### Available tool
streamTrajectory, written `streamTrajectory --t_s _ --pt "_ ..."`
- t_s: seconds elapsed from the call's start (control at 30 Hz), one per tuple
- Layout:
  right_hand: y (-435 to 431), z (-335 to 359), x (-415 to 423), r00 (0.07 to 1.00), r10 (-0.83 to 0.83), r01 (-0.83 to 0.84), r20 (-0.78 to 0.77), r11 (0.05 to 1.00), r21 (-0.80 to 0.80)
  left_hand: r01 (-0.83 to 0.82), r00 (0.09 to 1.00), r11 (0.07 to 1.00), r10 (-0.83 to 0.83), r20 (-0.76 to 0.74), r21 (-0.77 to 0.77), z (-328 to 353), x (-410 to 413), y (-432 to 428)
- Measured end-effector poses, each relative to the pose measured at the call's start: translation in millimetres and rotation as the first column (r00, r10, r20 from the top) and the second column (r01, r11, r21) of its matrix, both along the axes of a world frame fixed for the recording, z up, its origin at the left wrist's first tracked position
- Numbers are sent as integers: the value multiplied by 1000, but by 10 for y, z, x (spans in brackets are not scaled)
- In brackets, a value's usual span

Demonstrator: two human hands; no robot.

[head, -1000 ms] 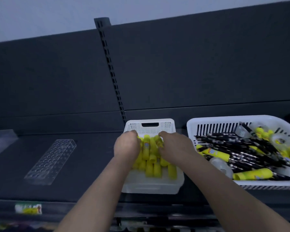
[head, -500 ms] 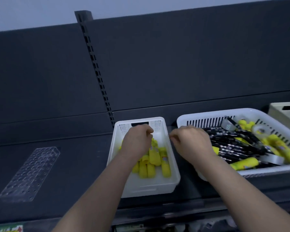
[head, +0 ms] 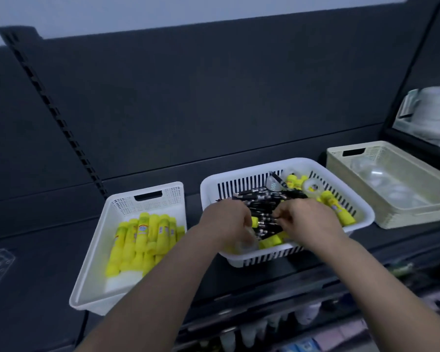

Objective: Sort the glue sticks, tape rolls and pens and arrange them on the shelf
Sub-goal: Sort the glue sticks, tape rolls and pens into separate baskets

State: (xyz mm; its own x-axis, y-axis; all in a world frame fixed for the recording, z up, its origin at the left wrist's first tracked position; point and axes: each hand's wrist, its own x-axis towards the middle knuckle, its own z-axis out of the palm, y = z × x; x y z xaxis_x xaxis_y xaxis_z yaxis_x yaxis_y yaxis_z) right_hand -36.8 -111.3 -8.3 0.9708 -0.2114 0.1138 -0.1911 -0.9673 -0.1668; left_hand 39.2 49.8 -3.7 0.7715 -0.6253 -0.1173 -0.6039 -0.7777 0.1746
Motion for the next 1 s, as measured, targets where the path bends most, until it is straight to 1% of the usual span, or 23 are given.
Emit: streamTrajectory --t_s 0.07,0.13,0.2,0.27,0.33,0.4,0.5,0.6,0.67,0.7,0.77,0.83,0.87,0.9,1.0 --pt "-46 -1 2 1000 23 -23 0 1000 13 -21 998 997 17 55 76 -28 -31 -73" --pt "-73 5 9 998 64 -64 4 998 19 -62 995 997 58 77 53 -31 -27 -90" --pt "-62 5 32 993 117 -117 -10 993 26 -178 979 981 185 89 -77 2 14 -47" --pt "-3 -9 89 984 173 -172 -31 985 35 -319 930 917 351 109 -239 71 80 35" --pt "105 -46 187 975 215 -213 -54 976 39 -382 887 869 441 141 -313 139 131 134" --pt "232 -110 310 969 227 -227 -96 974 18 -398 869 854 468 159 -335 173 147 224" --pt "401 -200 456 964 184 -194 -193 980 -35 -406 867 846 476 148 -344 141 151 323" --pt "501 -269 510 969 153 -164 -194 985 -46 -401 871 846 471 140 -350 96 169 397" --pt "522 -222 499 983 127 -130 -133 991 -12 -387 874 844 464 144 -371 87 199 425" --pt "517 -155 484 991 111 -111 -77 994 10 -379 877 839 460 138 -391 86 227 430" --pt "464 45 439 995 69 -73 76 996 52 -358 890 834 441 118 -421 97 302 392" --pt "340 235 400 967 20 -38 255 997 68 -334 904 835 415 102 -437 126 360 284" --pt "250 298 389 948 -16 -9 317 997 78 -312 914 837 394 99 -449 138 380 202" --pt "139 336 383 936 -54 22 348 995 93 -286 924 837 370 98 -467 151 390 101" --pt "-280 327 350 927 -156 116 340 984 136 -209 952 831 293 86 -516 192 354 -279"
